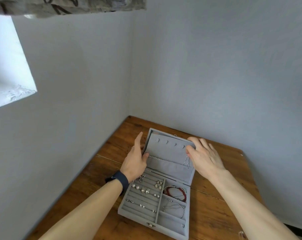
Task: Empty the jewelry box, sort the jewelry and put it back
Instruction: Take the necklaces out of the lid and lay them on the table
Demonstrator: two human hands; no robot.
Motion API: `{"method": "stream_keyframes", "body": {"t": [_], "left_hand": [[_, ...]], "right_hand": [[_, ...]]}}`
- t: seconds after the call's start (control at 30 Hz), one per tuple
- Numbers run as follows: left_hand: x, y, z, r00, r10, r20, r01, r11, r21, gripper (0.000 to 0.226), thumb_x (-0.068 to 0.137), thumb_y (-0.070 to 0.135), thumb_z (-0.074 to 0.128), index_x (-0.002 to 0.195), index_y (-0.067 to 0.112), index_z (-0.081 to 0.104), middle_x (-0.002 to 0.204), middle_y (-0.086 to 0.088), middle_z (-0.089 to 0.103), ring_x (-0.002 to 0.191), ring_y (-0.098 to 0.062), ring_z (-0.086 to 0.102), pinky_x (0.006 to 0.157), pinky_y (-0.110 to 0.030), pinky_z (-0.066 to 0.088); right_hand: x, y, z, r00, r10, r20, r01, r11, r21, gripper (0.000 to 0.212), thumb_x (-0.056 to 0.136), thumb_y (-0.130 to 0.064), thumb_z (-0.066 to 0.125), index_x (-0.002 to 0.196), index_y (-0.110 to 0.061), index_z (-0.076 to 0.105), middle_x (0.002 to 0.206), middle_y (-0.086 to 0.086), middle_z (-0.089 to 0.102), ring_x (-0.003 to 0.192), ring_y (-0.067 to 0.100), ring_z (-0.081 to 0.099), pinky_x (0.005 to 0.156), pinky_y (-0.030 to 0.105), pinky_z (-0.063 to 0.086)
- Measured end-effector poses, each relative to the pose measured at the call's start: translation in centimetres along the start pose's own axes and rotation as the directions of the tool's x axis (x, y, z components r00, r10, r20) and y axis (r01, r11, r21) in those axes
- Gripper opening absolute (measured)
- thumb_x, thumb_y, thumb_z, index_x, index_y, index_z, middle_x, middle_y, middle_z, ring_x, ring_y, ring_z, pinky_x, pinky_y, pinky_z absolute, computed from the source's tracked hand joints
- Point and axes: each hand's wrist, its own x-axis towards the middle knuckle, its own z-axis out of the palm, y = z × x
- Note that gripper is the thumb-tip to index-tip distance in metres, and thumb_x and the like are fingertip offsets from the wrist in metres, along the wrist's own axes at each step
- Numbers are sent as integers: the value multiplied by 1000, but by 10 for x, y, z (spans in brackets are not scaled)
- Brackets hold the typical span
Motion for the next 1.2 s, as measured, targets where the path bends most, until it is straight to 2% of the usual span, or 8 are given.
{"method": "stream_keyframes", "body": {"t": [0.1, 0.23, 0.47, 0.7, 0.8, 0.97, 1.07, 1.2], "left_hand": [[0, 2, -2, 1000, 2, -3, -2, 1000, -4, 85, 101, 19, 55, 154, 46, -6, 145, -8, 49, 122, -24, 57, 102, -44, 49], [1, 5, -1, 1000, 1, -8, -1, 1000, 8, 87, 101, 18, 56, 154, 45, -7, 146, -9, 48, 120, -23, 58, 100, -40, 50], [2, 9, -4, 999, -32, 23, 31, 999, 36, 87, 100, 16, 57, 155, 40, -5, 146, -10, 48, 118, -23, 58, 99, -36, 48], [1, 37, -22, 1000, 1, 1, -1, 996, 91, 87, 95, 18, 62, 156, 35, 3, 150, -17, 35, 124, -28, 51, 98, -31, 47], [-3, 64, -30, 997, 70, -15, -68, 993, 92, 83, 93, 21, 63, 156, 34, 10, 148, -14, 38, 127, -28, 49, 101, -37, 50], [-14, 119, -31, 976, 217, 24, -218, 972, 88, 67, 93, 28, 62, 151, 30, 28, 145, -7, 42, 130, -22, 45, 102, -27, 41], [-23, 144, -29, 952, 295, 78, -305, 934, 188, 61, 94, 29, 59, 149, 28, 34, 145, -3, 41, 135, -23, 40, 109, -34, 40], [-28, 150, -24, 952, 255, 170, -301, 885, 355, 60, 95, 29, 57, 150, 29, 33, 149, -3, 38, 137, -26, 36, 110, -41, 40]], "right_hand": [[1, 5, -2, 999, -41, -6, 41, 999, -8, 10, 99, -16, 55, 108, -16, 57, 153, 2, 37, 128, 25, 42, 94, 38, 41], [1, 12, -9, 995, -14, -97, 32, 982, 186, 14, 103, -21, 48, 106, -12, 58, 141, 1, 46, 118, 23, 51, 92, 38, 46], [3, 16, -37, 959, 141, -247, -27, 911, 413, 11, 105, -19, 42, 102, -13, 49, 94, 6, 59, 83, 25, 56, 70, 39, 49], [-2, 16, -79, 896, 228, -380, 20, 837, 547, 14, 103, -13, 46, 95, -23, 41, 90, -2, 51, 80, 15, 44, 66, 22, 26], [-12, 16, -101, 876, 225, -427, 41, 847, 531, 9, 103, -13, 47, 96, -19, 45, 90, -2, 51, 80, 16, 44, 67, 22, 27], [-27, 14, -127, 881, 202, -428, 34, 875, 483, 7, 103, -13, 46, 96, -15, 49, 91, -1, 53, 82, 18, 47, 69, 27, 34], [-35, 15, -139, 918, 214, -334, -35, 882, 469, 8, 103, -15, 43, 97, -15, 47, 95, 1, 55, 86, 22, 50, 74, 38, 45], [-46, 12, -140, 934, 224, -280, -70, 880, 470, 8, 104, -15, 41, 100, -13, 47, 97, 4, 56, 87, 24, 51, 76, 40, 47]]}}
